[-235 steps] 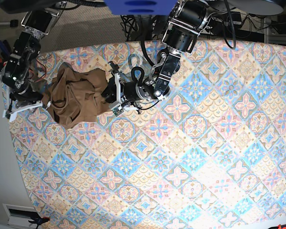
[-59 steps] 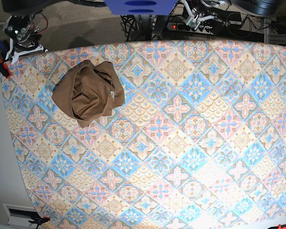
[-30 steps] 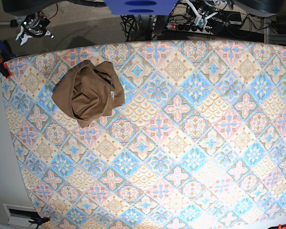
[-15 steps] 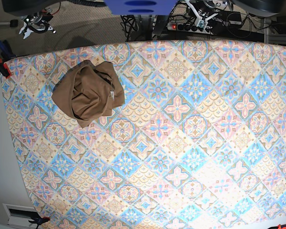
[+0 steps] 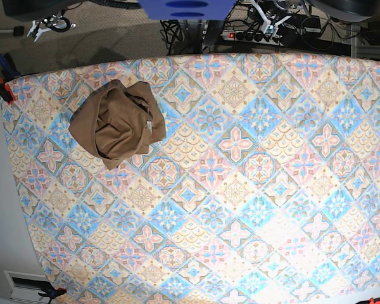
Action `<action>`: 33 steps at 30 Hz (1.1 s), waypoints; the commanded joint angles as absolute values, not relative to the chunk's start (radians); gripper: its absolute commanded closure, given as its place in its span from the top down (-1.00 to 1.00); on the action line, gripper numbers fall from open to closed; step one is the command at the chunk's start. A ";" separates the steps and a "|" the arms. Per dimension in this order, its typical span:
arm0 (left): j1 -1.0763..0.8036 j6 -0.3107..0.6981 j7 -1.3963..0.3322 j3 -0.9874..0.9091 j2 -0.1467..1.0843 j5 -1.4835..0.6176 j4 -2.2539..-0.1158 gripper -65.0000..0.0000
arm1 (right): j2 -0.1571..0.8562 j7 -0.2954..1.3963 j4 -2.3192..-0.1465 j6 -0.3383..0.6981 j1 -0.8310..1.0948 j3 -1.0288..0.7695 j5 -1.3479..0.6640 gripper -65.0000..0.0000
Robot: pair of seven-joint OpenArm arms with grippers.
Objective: Layout the t-shirt on the table in an organized manner, then fold the t-shirt properly
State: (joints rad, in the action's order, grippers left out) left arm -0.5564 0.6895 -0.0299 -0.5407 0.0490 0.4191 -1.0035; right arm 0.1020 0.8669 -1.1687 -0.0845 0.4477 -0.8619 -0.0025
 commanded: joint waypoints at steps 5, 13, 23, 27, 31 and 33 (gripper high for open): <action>-0.567 0.698 -0.028 -0.542 0.053 0.412 -1.001 -1.00 | 0.116 0.802 -1.033 -0.077 0.398 -0.862 -0.010 -1.00; -0.463 0.698 0.024 -0.542 0.090 0.516 -0.717 -1.00 | 0.116 0.694 -0.854 -0.077 0.397 -0.862 -0.010 -1.00; -0.360 0.698 0.197 -0.542 0.147 0.645 -0.369 -1.00 | 0.116 0.639 -0.730 -0.077 0.397 -0.862 -0.010 -1.00; -0.323 0.698 0.199 -0.542 0.165 0.651 -0.317 -1.00 | 0.119 0.611 -0.688 -0.077 0.397 -0.862 -0.010 -1.00; -0.312 0.698 0.194 -0.542 0.170 0.647 -0.318 -1.00 | 0.124 0.568 -0.625 -0.077 0.397 -0.860 -0.008 -1.00; -0.312 0.698 0.194 -0.542 0.171 0.651 -0.318 -1.00 | 0.140 0.526 -0.579 -0.077 0.374 -0.860 -0.008 -1.00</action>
State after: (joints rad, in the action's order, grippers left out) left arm -0.3023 0.6857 0.1936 -0.5400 0.1658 0.6521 -0.3195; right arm 0.1200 0.5327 -0.5671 -0.0711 0.3767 -0.8574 -0.0139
